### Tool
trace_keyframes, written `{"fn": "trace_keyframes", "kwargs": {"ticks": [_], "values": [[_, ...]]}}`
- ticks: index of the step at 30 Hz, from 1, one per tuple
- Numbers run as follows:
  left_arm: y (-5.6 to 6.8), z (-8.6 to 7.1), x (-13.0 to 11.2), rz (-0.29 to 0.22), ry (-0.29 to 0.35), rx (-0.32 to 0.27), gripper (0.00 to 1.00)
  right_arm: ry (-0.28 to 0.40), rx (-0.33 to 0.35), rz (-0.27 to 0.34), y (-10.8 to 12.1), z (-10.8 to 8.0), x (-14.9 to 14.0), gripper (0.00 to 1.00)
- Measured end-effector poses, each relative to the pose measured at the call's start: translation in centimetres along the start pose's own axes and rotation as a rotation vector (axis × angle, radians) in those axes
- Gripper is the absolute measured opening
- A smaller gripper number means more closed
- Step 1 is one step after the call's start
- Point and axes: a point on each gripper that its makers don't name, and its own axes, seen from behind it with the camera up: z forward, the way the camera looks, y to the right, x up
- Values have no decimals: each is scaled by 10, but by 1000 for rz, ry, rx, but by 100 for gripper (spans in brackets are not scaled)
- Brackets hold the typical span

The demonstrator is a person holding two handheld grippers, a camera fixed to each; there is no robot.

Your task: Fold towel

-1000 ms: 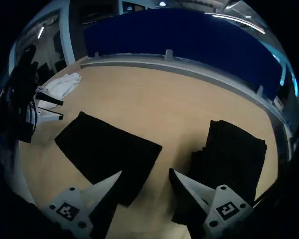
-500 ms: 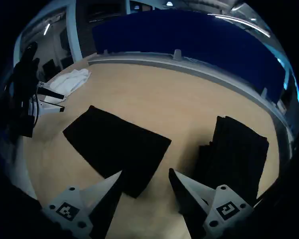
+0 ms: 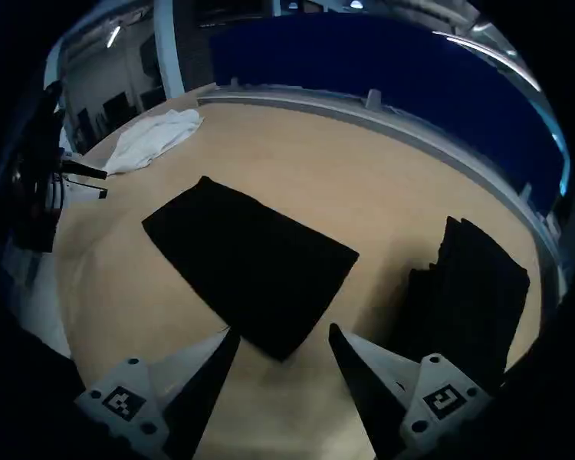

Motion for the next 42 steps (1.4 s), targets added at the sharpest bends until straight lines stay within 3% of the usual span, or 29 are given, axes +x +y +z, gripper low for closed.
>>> {"fn": "trace_keyframes", "kwargs": {"ticks": [6,12,23,26,32,39,42], "values": [[-7,-12,-16,-31,-10,25,93,-12,14,-25,-4,3,-2,90],[-10,-30,-29,-39,-13,51,93,-51,23,-59,-6,10,-18,90],[-14,-58,-52,-100,-28,73,93,-91,39,-85,-9,24,-41,87],[-15,-62,-56,-106,-31,80,94,-99,40,-89,-8,26,-44,74],[-16,-69,-61,-127,-31,84,93,-109,27,-95,-3,30,-45,31],[-16,-72,-68,-128,-37,88,93,-103,41,-90,-5,29,-41,22],[-15,-72,-69,-128,-39,87,93,-107,42,-100,-5,29,-40,8]]}}
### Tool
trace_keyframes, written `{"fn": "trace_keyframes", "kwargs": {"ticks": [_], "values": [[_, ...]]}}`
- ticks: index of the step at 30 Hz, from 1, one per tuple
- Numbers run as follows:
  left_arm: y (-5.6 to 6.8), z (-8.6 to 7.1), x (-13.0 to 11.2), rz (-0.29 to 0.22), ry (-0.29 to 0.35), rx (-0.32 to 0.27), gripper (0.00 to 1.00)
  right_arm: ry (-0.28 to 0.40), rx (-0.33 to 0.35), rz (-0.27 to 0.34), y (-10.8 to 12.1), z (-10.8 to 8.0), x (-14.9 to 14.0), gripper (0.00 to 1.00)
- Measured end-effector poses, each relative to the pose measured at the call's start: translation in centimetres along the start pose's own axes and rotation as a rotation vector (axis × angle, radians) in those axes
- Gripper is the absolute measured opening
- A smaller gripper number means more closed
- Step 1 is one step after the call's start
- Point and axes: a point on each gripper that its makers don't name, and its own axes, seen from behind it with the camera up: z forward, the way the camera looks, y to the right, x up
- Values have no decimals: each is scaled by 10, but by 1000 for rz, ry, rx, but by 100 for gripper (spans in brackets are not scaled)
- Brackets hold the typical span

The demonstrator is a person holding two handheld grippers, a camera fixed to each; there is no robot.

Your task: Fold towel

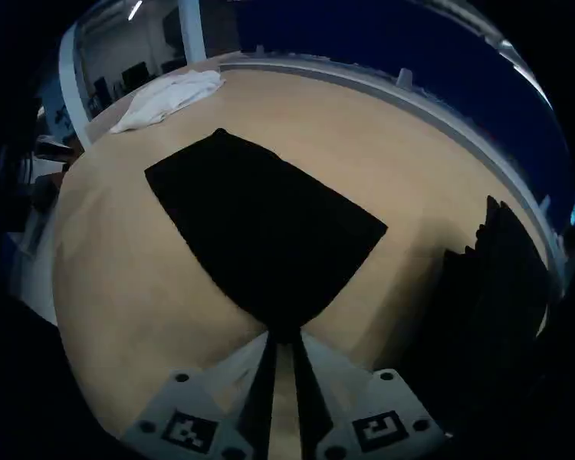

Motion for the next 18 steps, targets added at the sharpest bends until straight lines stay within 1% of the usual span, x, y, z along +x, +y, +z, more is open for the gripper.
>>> {"fn": "trace_keyframes", "kwargs": {"ticks": [9,14,18], "values": [[1,-1,3,-4,9,-4,93,17,-13,-9,4,-6,7,6],[0,-4,6,-9,14,-4,93,41,-23,-24,7,-14,24,6],[0,-6,8,-14,22,-8,93,61,-25,-57,7,-22,45,6]]}}
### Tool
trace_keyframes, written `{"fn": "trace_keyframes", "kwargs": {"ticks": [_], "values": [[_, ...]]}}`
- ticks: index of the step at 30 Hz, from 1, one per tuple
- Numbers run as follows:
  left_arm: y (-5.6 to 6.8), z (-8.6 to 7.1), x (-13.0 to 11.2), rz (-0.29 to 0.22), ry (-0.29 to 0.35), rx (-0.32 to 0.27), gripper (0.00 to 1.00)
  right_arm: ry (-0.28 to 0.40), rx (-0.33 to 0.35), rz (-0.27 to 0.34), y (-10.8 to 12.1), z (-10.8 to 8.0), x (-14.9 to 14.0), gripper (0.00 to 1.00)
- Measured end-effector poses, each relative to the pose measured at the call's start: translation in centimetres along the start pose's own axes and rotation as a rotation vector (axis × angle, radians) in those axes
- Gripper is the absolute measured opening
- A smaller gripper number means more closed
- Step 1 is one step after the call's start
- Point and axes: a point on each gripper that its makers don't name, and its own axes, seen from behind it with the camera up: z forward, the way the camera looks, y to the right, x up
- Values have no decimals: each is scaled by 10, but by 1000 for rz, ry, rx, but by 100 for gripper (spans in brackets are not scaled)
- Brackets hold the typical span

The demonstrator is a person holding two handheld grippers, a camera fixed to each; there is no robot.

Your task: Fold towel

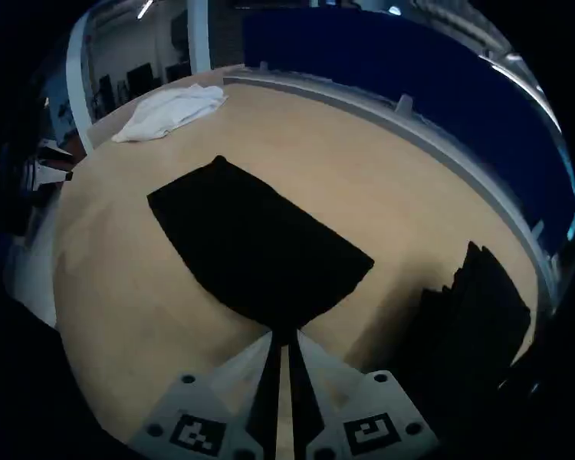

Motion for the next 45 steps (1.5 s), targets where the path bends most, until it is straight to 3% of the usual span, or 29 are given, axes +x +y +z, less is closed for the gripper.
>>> {"fn": "trace_keyframes", "kwargs": {"ticks": [12,23,29,38,45], "values": [[-4,-6,5,-19,30,-2,93,93,-5,-140,-6,-19,86,6],[-8,-15,4,-26,40,-6,93,96,9,-180,-12,-15,108,6],[-13,-19,5,-36,50,-1,93,104,37,-229,-26,-8,128,6],[-20,-28,7,-55,71,16,93,100,123,-337,-72,22,153,6],[-26,-41,2,-78,77,39,93,85,214,-340,-127,73,156,6]]}}
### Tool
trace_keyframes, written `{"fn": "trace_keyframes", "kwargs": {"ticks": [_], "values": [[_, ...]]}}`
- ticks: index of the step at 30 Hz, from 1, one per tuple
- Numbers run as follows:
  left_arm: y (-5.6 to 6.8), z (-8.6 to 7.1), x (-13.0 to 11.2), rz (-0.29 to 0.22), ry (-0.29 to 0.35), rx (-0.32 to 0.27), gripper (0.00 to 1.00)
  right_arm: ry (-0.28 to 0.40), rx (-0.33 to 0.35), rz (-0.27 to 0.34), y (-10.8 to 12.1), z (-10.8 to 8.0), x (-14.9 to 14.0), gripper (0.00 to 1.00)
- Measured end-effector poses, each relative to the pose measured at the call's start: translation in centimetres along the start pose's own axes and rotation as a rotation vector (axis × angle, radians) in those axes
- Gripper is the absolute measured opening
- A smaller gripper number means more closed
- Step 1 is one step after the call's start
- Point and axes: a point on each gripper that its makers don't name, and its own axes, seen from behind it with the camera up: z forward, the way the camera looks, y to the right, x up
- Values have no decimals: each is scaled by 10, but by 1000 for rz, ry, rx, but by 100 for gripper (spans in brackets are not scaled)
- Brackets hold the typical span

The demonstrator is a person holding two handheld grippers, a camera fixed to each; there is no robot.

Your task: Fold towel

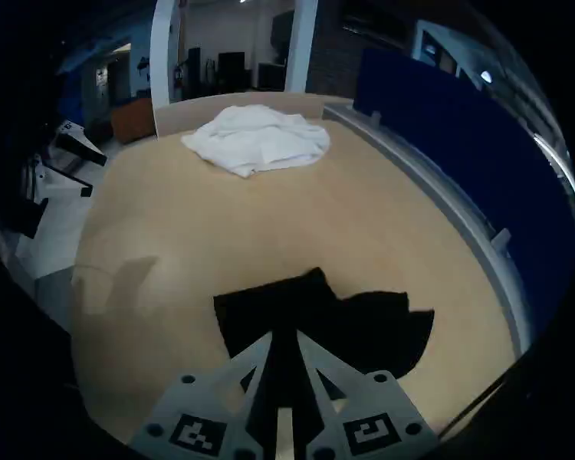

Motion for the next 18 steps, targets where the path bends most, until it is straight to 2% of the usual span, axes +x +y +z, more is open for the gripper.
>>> {"fn": "trace_keyframes", "kwargs": {"ticks": [3,6,9,14,18], "values": [[-2,-4,-5,-10,-2,5,93,-10,39,39,-18,31,-5,6],[-5,-6,-10,-23,-5,14,93,-35,79,86,-34,53,-16,6],[-5,-6,-13,-33,-7,13,93,-57,93,112,-42,64,-25,6],[-6,-6,-12,-32,-7,12,93,-57,105,117,-43,62,-26,7],[-5,-4,-10,-31,-8,10,93,-53,106,119,-42,59,-25,12]]}}
